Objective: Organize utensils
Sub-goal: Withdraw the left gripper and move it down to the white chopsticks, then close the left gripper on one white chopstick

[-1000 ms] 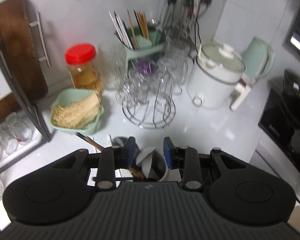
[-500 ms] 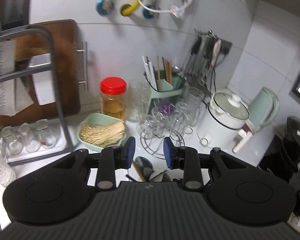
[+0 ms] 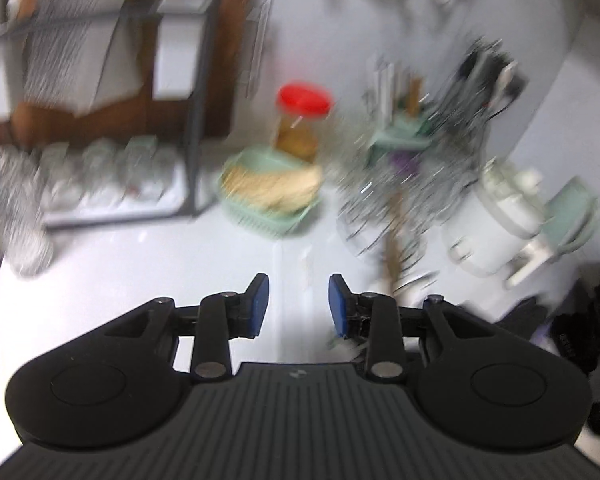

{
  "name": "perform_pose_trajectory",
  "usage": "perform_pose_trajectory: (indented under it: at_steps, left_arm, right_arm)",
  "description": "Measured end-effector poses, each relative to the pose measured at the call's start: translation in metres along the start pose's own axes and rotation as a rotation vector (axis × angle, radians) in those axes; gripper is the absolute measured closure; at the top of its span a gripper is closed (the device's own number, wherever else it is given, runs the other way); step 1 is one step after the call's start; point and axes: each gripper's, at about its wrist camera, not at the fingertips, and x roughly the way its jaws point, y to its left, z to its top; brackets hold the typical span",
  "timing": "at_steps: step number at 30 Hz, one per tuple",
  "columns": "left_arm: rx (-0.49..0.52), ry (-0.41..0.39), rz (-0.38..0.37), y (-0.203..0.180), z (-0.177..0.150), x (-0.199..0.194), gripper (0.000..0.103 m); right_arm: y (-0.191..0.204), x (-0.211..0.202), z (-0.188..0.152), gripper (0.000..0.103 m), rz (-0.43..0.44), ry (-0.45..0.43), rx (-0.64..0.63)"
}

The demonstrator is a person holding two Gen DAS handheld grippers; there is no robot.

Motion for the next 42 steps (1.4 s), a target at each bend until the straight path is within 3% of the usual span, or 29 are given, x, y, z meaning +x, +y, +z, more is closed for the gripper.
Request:
perform_pose_trajectory:
  at_steps: [8,11,24,35,42]
  left_arm:
    - [0.0,0.151,-0.005,0.019,-0.055,0.055,0.066]
    - [-0.001,0.171,0.004,0.015,-0.069,0.068,0.066]
    - [-0.066,0.187,0.097,-0.001,-0.11,0.107,0.068]
    - [-0.046,0.182,0.184,-0.013,-0.124,0.119,0.093]
    - [-0.046,0.193,0.202,-0.021,-0.127,0.117,0.095]
  right_arm:
    - [-0.009,-0.01,-0.009,0.012,-0.011,0.005,0.007]
    - [-0.01,-0.012,-0.01,0.012,0.0,0.007,-0.005]
    - [-0.021,-0.014,-0.012,0.012,0.085,0.005,-0.076]
    - [-0.024,-0.016,-0.016,0.012,0.116,-0.021,-0.094]
    - [-0.026,-0.016,-0.017,0.012,0.123,-0.025,-0.099]
